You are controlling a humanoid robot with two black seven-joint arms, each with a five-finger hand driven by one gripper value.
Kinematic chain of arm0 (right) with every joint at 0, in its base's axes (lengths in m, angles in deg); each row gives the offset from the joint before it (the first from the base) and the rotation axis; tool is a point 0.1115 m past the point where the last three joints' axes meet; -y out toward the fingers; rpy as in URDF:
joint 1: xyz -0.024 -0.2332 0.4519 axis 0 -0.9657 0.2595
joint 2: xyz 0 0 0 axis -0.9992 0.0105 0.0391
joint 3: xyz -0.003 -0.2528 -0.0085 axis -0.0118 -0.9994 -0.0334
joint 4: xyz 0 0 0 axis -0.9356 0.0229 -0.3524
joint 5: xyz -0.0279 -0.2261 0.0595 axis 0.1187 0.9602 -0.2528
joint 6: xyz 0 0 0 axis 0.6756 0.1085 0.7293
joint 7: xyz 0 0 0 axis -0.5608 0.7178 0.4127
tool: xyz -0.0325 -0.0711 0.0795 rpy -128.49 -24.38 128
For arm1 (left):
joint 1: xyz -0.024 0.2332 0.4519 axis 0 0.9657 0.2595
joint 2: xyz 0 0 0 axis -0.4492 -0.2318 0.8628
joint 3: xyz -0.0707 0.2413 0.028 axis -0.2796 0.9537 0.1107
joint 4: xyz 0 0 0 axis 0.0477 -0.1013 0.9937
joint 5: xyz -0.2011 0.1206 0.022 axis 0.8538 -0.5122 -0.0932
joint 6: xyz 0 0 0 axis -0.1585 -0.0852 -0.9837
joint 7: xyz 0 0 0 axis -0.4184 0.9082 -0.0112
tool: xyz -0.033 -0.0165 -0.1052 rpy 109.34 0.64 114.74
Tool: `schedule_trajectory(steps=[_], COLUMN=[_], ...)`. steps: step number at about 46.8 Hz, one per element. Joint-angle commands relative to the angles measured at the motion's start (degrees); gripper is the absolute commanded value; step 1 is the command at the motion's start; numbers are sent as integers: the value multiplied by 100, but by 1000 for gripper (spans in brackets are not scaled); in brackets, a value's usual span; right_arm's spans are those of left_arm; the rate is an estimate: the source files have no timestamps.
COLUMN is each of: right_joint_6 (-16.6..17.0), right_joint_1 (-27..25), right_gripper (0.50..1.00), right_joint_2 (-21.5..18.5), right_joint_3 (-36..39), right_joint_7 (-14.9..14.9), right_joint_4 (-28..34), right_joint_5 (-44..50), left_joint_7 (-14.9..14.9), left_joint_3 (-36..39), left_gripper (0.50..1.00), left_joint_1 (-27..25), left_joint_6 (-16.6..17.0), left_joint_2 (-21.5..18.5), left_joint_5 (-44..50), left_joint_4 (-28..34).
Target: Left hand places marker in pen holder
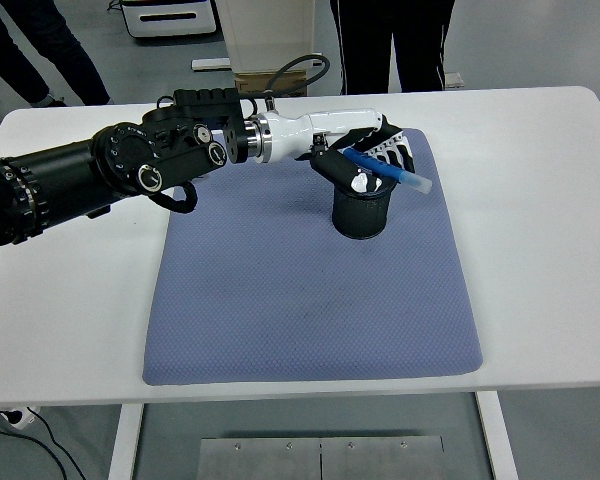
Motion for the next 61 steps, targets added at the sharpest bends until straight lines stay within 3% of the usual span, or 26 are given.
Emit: schedule_trajectory(steps=[1, 33, 61], right_joint_6=[1, 1, 1], right_joint_1=[-6, -6, 3], right_gripper=[1000, 1000, 1000], right_joint_2=[0, 0, 0], right_joint_3=[0, 0, 0], right_joint_7=[0, 0, 0], right_joint_4=[0, 0, 0], right_joint_5=[0, 0, 0], left_joint_7=[1, 1, -17], left_joint_3=[-49, -778, -989], left_gripper=[500, 500, 500], left_joint_1=[74, 725, 1226], left_joint_6=[8, 69, 70], left_joint_2=[3, 170, 267], left_joint_5=[88, 1054, 2206], left_joint_4=[-7, -262, -262])
